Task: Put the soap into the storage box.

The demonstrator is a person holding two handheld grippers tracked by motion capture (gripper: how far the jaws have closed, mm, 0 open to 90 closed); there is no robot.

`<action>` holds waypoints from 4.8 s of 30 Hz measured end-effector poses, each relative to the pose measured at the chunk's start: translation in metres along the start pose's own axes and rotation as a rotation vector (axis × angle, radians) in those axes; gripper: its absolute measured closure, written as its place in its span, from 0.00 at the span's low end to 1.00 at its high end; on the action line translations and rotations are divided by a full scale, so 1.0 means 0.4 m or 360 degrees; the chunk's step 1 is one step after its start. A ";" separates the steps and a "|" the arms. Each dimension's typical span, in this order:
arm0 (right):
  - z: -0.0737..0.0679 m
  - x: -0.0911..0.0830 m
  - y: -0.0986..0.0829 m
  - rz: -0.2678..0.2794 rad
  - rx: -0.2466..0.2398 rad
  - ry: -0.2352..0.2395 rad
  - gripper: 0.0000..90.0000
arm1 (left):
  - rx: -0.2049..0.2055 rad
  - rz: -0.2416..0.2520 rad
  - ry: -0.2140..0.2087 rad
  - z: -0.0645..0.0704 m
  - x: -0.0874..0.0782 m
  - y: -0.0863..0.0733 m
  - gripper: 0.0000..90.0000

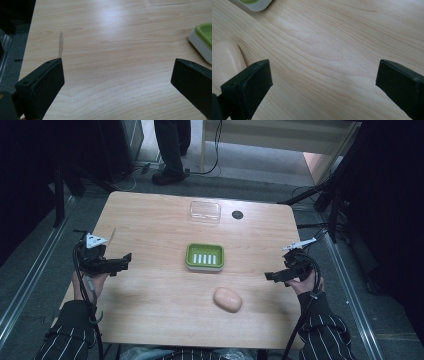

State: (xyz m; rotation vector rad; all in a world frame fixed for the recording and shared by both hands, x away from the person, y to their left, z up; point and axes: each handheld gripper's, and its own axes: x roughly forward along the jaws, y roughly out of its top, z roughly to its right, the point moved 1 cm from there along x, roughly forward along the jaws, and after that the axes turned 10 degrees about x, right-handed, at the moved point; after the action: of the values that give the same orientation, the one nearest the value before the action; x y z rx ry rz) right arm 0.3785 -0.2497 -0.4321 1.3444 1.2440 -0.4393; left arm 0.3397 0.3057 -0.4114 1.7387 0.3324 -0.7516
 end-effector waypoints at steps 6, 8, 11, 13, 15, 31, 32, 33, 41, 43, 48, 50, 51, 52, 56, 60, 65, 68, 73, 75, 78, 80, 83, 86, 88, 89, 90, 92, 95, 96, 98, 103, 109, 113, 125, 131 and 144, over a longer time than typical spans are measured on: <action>-0.007 0.003 -0.001 -0.0040 -0.0014 0.0014 0.01 | 0.0005 0.0003 -0.0008 0.003 0.002 0.001 0.00; -0.009 0.004 0.000 -0.0044 -0.0023 0.0019 0.01 | 0.0007 0.0006 -0.0008 0.004 0.002 0.001 0.00; -0.024 0.001 0.000 -0.0067 -0.0046 0.0033 0.01 | 0.0016 -0.0001 -0.0008 0.005 0.004 0.004 0.00; -0.029 0.000 0.000 -0.0078 -0.0056 0.0031 0.01 | 0.0016 0.0001 -0.0012 0.007 0.006 0.005 0.00; -0.037 0.000 0.000 -0.0088 -0.0069 0.0031 0.01 | 0.0030 0.0001 -0.0017 0.009 0.006 0.006 0.00; -0.115 0.011 0.023 -0.0174 -0.0207 0.0103 0.01 | 0.0023 -0.0001 -0.0018 0.009 0.006 0.005 0.00; -0.120 0.012 0.025 -0.0176 -0.0213 0.0110 0.01 | 0.0022 -0.0005 -0.0019 0.009 0.006 0.005 0.00; -0.131 0.011 0.028 -0.0188 -0.0234 0.0115 0.01 | 0.0022 -0.0006 -0.0018 0.009 0.006 0.005 0.00; -0.186 0.015 0.038 -0.0239 -0.0335 0.0141 0.01 | 0.0022 -0.0002 -0.0020 0.010 0.006 0.005 0.00; -0.200 0.018 0.040 -0.0251 -0.0354 0.0149 0.01 | 0.0023 -0.0001 -0.0021 0.010 0.005 0.005 0.00; -0.227 0.026 0.043 -0.0287 -0.0404 0.0145 0.01 | 0.0026 -0.0002 -0.0020 0.010 0.005 0.005 0.00; -0.247 0.033 0.044 -0.0313 -0.0444 0.0148 0.02 | 0.0024 -0.0004 -0.0022 0.010 0.005 0.005 0.00; -0.247 0.033 0.044 -0.0313 -0.0444 0.0148 0.02 | 0.0024 -0.0004 -0.0022 0.010 0.005 0.005 0.00; -0.255 0.036 0.045 -0.0322 -0.0456 0.0145 0.03 | 0.0025 -0.0002 -0.0023 0.011 0.006 0.005 0.00; -0.286 0.049 0.044 -0.0362 -0.0502 0.0150 0.03 | 0.0031 -0.0005 -0.0027 0.012 0.007 0.005 0.00; -0.317 0.065 0.043 -0.0404 -0.0539 0.0141 0.01 | 0.0027 -0.0002 -0.0026 0.012 0.007 0.005 0.00; -0.340 0.082 0.040 -0.0441 -0.0570 0.0130 0.00 | 0.0031 -0.0004 -0.0026 0.012 0.006 0.006 0.00; -0.357 0.101 0.034 -0.0497 -0.0601 0.0103 0.00 | 0.0028 -0.0004 -0.0024 0.011 0.007 0.005 0.00; -0.376 0.124 0.025 -0.0531 -0.0646 0.0075 0.04 | 0.0028 -0.0002 -0.0024 0.012 0.007 0.005 0.00; -0.383 0.138 0.018 -0.0559 -0.0661 0.0059 0.05 | 0.0026 -0.0003 -0.0025 0.010 0.006 0.005 0.00; -0.388 0.154 0.011 -0.0591 -0.0688 0.0043 0.09 | 0.0027 -0.0004 -0.0022 0.011 0.006 0.005 0.00; -0.396 0.164 0.006 -0.0613 -0.0707 0.0035 0.13 | 0.0027 -0.0006 -0.0022 0.011 0.006 0.005 0.00; -0.399 0.171 0.004 -0.0616 -0.0712 0.0032 0.14 | 0.0029 -0.0007 -0.0022 0.011 0.007 0.005 0.00; -0.401 0.186 -0.002 -0.0649 -0.0742 0.0002 0.15 | 0.0030 -0.0008 -0.0024 0.011 0.007 0.005 0.00; -0.402 0.189 -0.004 -0.0644 -0.0744 -0.0008 0.15 | 0.0029 -0.0006 -0.0024 0.010 0.007 0.004 0.00; -0.405 0.194 -0.007 -0.0654 -0.0748 -0.0012 0.15 | 0.0028 -0.0008 -0.0022 0.010 0.007 0.004 0.00; -0.408 0.198 -0.009 -0.0658 -0.0738 -0.0011 0.15 | 0.0028 -0.0010 -0.0020 0.010 0.008 0.004 0.00; -0.410 0.205 -0.012 -0.0672 -0.0768 -0.0017 0.16 | 0.0028 -0.0010 -0.0020 0.011 0.008 0.005 0.00; -0.412 0.212 -0.013 -0.0679 -0.0788 -0.0034 0.20 | 0.0030 -0.0011 -0.0019 0.011 0.007 0.005 0.00; -0.411 0.215 -0.014 -0.0678 -0.0794 -0.0041 0.20 | 0.0027 -0.0010 -0.0019 0.011 0.007 0.004 0.00; -0.409 0.217 -0.014 -0.0683 -0.0796 -0.0039 0.24 | 0.0027 -0.0009 -0.0019 0.011 0.007 0.004 0.00; -0.408 0.220 -0.015 -0.0682 -0.0786 -0.0029 0.29 | 0.0029 -0.0010 -0.0016 0.011 0.007 0.004 0.00; -0.410 0.231 -0.021 -0.0697 -0.0808 -0.0056 0.33 | 0.0030 -0.0010 -0.0014 0.011 0.006 0.005 0.00; -0.412 0.230 -0.020 -0.0687 -0.0830 -0.0062 0.37 | 0.0023 -0.0005 -0.0013 0.010 0.006 0.004 0.00; -0.417 0.228 -0.024 -0.0689 -0.0867 -0.0088 0.37 | 0.0028 -0.0008 -0.0014 0.009 0.004 0.005 0.00; -0.409 0.219 -0.018 -0.0681 -0.0841 -0.0079 0.38 | 0.0029 -0.0007 -0.0016 0.009 0.004 0.005 0.00; -0.370 0.188 0.003 -0.0653 -0.0773 -0.0082 0.38 | 0.0030 -0.0004 -0.0018 0.009 0.004 0.005 0.00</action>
State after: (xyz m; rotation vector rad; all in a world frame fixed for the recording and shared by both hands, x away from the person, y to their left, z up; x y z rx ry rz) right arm 0.3454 -0.0894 -0.4600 0.6645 1.4723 -0.4164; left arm 0.3409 0.3014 -0.4115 1.7515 0.3209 -0.7683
